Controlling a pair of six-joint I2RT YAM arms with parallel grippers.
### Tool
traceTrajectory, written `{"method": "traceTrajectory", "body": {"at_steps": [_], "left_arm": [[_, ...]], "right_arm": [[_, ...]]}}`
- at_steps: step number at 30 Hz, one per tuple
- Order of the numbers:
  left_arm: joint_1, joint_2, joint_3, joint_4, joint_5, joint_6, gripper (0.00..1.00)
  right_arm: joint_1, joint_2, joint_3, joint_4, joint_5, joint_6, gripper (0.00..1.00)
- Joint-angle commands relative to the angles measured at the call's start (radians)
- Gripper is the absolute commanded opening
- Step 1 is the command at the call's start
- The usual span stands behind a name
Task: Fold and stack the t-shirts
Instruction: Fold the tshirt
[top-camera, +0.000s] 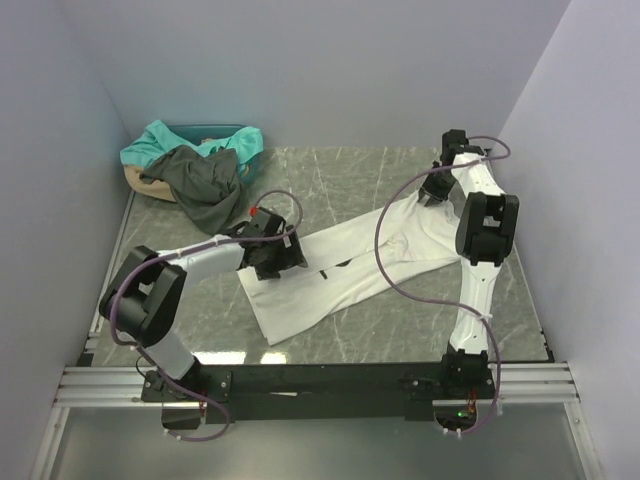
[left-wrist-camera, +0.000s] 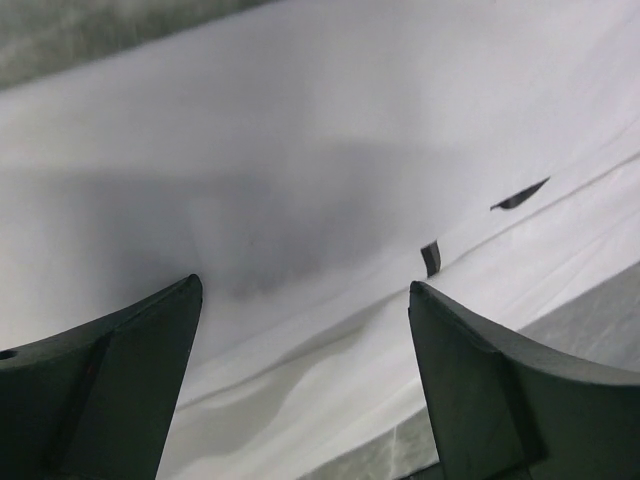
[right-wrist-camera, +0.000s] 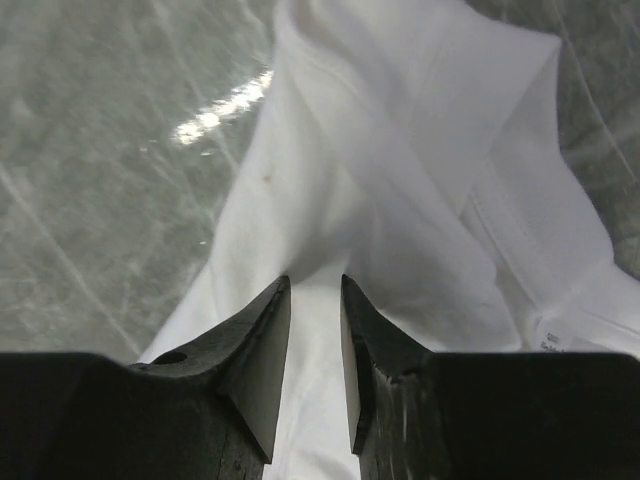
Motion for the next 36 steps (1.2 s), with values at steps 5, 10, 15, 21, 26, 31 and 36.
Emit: {"method": "traceTrajectory", "body": {"at_steps": [5,10,15,21,26,31,36], "left_arm": [[-0.001,-0.13,0.021,-0.1,0.028,-0.002,0.93],[-0.001,-0.049,0.047,-0.085,0.115,0.085,0.91],[-0.001,-0.026,0.016,-0.033,0.135,0.107,0.91],[-0.001,-0.003,0.012,-0.025,0.123,0.125,0.91],[-0.003,0.006,-0.014,-0.017,0.123,0.128,0.91],[-0.003,0.015,-0.024,-0.04,0.118,0.162,0.91],[-0.01,0.014,-0.054,-0.03,0.157,0.162,0.91]], "right_arm": [[0.001,-0.102,0.09,-0.002,-0.088,0.007,0.35],[0.0,-0.233,0.067,-0.001,-0.101,-0.034,0.35],[0.0,-0.35,-0.068,-0.03,-0.101,-0.089,0.35],[0.013,-0.49,-0.404,0.102,-0.116,-0.068,0.35],[0.032,-0.471,-0.518,0.154,-0.118,-0.054,0.35],[0.046,-0.415,-0.541,0.172,-0.095,-0.057,0.34],[0.049,-0.337,-0.533,0.182,-0.078,-0.056,0.34]]}}
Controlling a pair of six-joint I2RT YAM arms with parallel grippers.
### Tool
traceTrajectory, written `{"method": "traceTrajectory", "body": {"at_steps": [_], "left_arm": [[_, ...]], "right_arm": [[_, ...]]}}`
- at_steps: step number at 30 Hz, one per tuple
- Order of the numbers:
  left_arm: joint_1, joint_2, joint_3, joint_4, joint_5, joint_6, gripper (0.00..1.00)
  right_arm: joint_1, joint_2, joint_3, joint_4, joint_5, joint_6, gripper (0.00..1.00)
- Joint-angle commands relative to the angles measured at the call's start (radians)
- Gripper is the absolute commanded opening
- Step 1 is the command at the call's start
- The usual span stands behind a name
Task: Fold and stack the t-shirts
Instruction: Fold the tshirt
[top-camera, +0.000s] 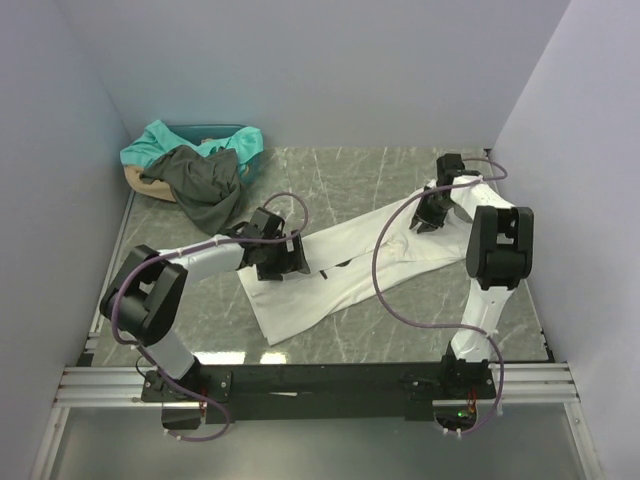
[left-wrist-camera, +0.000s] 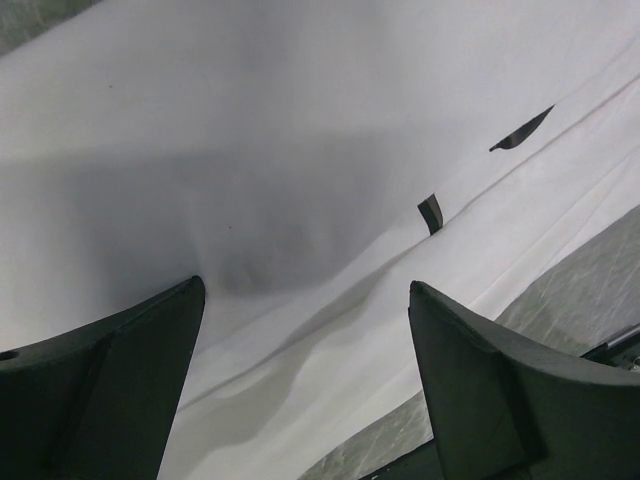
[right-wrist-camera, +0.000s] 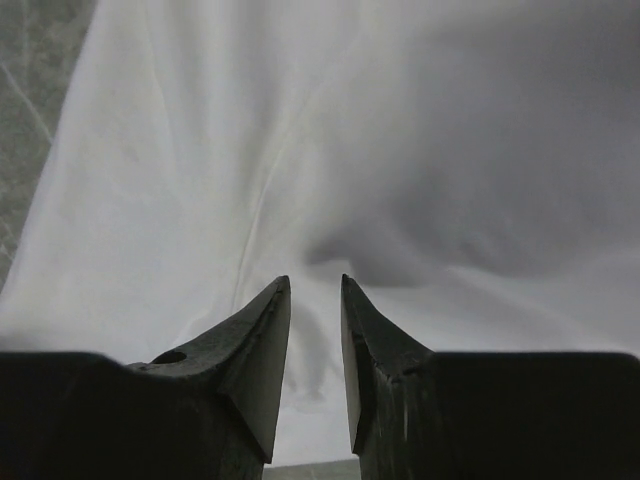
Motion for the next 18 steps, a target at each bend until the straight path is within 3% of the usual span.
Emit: {"method": "traceTrajectory", "body": {"at_steps": [1,11,13,18], "left_arm": [[-0.018,0.015,-0.051,-0.004,0.033,0.026,0.91],[-0.072,0.015,-0.128,0.003,0.12,0.037,0.91],[-0.09,0.012,-0.128,0.005,0.156,0.035,0.91],[-0.135,0.008,-0.125,0.017,0.197,0.016,0.91]], "right_arm": [[0.004,0.046,0.019,0.033,0.024,-0.002,0.34],[0.033,0.25,0.29,-0.07,0.087,-0.008,0.33],[0.033,0.275,0.342,-0.111,0.102,-0.013,0.26],[0.092,0.361,0.503,-0.17,0.105,-0.002,0.26]]}}
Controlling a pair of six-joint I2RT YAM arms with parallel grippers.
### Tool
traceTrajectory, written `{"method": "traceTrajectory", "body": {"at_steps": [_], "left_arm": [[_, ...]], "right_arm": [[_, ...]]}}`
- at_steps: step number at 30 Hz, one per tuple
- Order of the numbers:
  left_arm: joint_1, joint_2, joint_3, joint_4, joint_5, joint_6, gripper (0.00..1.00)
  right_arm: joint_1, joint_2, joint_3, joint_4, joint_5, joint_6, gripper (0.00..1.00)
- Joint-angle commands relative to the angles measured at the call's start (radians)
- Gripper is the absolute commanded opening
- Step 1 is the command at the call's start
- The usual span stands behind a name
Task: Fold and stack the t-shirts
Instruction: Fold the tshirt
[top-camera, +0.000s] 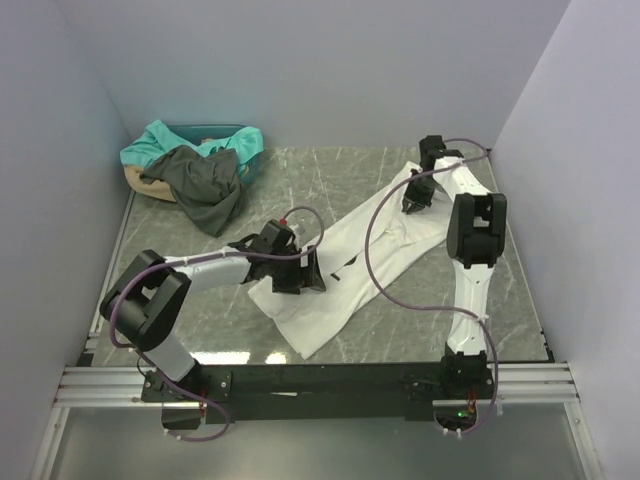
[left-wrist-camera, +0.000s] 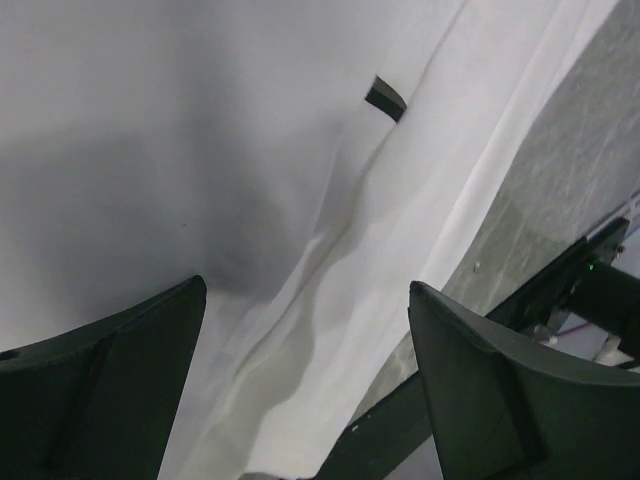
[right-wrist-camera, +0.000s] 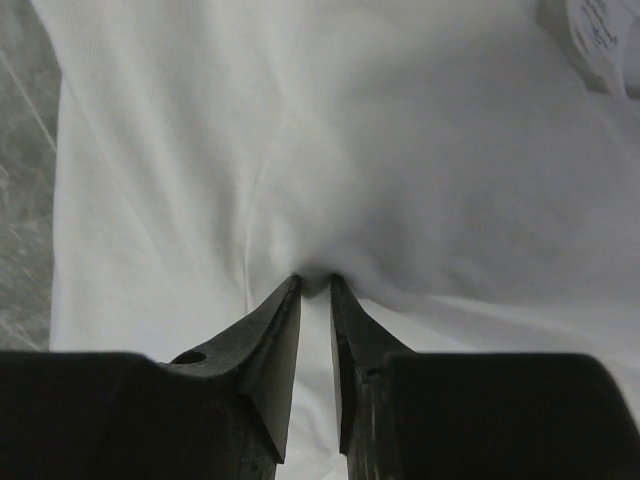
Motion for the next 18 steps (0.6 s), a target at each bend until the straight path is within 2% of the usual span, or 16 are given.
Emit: {"method": "traceTrajectory", "body": {"at_steps": [1,8,18], "left_arm": [[-0.057,0.033,-0.048,-0.091,0.075,0.002,0.91],[-0.142,0.066,-0.011,-0.073,0.15,0.019,0.91],[-0.226,0.141,0.083,-0.004,0.235,0.025,0.91]], "right_arm": [[0.053,0.061,0.104,-0.066,0.028,0.002,0.26],[0.134,0.173,0.324,-0.133,0.018,0.045,0.26],[0.208,0.246,0.441,-0.098,-0.058,0.12,0.27]]}}
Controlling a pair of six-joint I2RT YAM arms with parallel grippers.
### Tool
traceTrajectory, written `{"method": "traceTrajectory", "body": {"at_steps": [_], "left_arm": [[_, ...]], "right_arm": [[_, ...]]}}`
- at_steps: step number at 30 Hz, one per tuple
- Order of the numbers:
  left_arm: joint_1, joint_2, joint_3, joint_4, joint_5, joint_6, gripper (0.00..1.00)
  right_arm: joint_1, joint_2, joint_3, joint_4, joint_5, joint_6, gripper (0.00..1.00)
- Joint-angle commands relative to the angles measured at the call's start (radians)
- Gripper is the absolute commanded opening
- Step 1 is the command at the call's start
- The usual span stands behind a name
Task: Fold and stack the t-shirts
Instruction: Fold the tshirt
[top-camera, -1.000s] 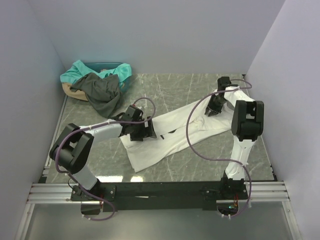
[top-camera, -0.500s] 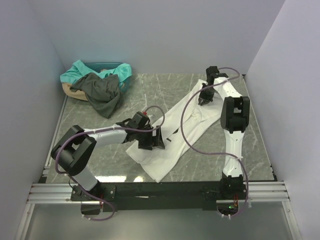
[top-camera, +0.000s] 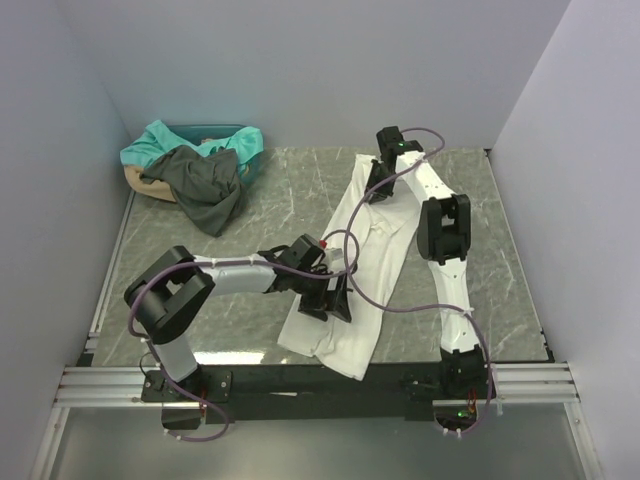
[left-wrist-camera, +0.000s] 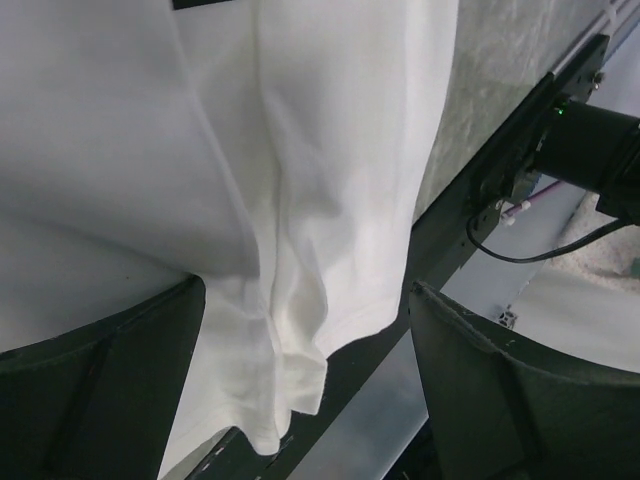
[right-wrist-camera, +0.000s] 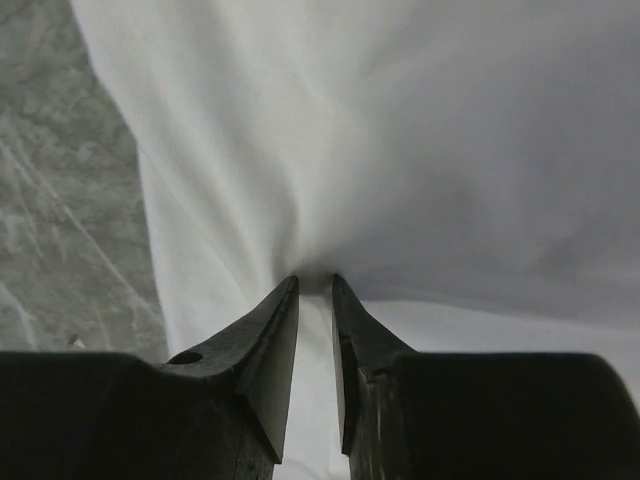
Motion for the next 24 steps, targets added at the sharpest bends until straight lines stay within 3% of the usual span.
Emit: {"method": "traceTrajectory", "body": {"at_steps": [1,13,19,24], "left_arm": [[-0.039,0.044,0.033,-0.015,0.015,0.034,0.91],[-0.044,-0.042,0.133,-0.149,-0.085,0.063,0.91],[-0.044,-0.071,0.176,-0.208,-0.167,0.077,0.92],[-0.042,-0.044,0.165,-0.185,-0.152,0.049,0.92]], "right_arm": [[0.023,0.03,0.051,0.019,-0.059,0.038,0.28],[0.006,-0.168,0.01,0.111,-0.177,0.015,0.33],[0.005,-0.308,-0.142,0.114,-0.108,-0.024,0.33],[0.006,-0.342,-0.281,0.114,-0.029,-0.041,0.33]]}}
